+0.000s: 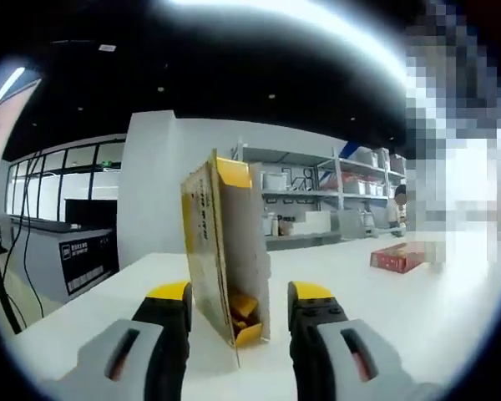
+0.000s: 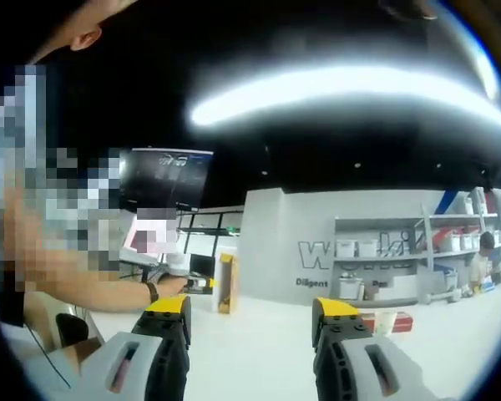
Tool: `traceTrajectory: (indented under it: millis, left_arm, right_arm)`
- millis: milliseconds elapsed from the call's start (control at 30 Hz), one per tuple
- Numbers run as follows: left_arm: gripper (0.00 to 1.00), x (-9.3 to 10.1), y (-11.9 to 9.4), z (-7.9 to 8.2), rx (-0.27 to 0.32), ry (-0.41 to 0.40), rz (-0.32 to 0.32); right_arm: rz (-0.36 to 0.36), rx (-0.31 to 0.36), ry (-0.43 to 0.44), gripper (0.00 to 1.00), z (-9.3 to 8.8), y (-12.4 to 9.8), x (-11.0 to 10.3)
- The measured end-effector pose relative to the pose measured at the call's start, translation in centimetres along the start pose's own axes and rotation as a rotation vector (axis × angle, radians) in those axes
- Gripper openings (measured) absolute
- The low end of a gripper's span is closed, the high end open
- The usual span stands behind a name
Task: Tear open the coffee pouch, take out the coffee, and pour the coffee from the pouch into the cup
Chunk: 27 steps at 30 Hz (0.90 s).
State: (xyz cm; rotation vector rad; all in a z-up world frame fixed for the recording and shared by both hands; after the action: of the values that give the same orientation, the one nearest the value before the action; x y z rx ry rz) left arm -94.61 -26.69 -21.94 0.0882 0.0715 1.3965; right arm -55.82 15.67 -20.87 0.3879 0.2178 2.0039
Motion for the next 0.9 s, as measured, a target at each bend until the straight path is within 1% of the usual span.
traceTrajectory:
  millis: [33,167,267,367,433,533,633,733,900]
  left_arm:
    - [0.49,0.0,0.1,0.1,0.006,0.004,0.003]
    - [0.49,-0.1,0.5,0.2,0.000,0.024,0.011]
    - [0.49,-0.6,1.3,0.2,0.000,0.018,0.019]
    - [0.49,-0.5,1.7,0.0,-0.004,0.018,0.024]
    - [0.49,-0.1,1.5,-0.3,-0.005,0.029,0.023]
    - [0.49,0.2,1.4,-0.7,-0.010,0.023,0.015]
    - [0.49,0.5,1.1,-0.7,-0.011,0.043,0.011]
    - [0.49,0.4,1.2,-1.0,-0.015,0.046,0.003]
    - [0.49,0.6,1.3,-1.8,-0.032,0.041,-0.012]
  right_arm:
    - [-0.001,0.001,-0.002,0.58,0.0,0.0,0.0]
    - [0.005,-0.006,0.002,0.58,-0.2,0.2,-0.2]
    - [0.008,-0.010,0.003,0.58,-0.4,0.2,-0.4]
    - [0.004,-0.013,-0.009,0.58,-0.4,0.2,-0.4]
    - [0.003,-0.014,-0.012,0.58,-0.5,0.2,-0.4]
    - [-0.001,-0.022,-0.012,0.58,-0.7,0.2,-0.2]
    - [-0.005,-0.020,-0.019,0.58,-0.6,0.1,0.0]
    - [-0.010,-0.021,-0.025,0.58,-0.6,0.0,0.2]
    - [-0.017,-0.028,-0.022,0.58,-0.9,-0.1,0.6]
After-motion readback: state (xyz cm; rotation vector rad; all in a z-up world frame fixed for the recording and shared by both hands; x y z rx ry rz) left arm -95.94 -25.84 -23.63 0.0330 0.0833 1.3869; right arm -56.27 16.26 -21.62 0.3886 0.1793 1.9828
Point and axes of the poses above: the point that each gripper's makers call its tool centre point, and the gripper's own axes: y roughly forward along the fingers, x roughly to its right, z roughly out of its top, the point moved 6 cm from there along -y, roughly backward along the fingers, and after that the axes turned 1 degree about z, right-handed, at the moved point
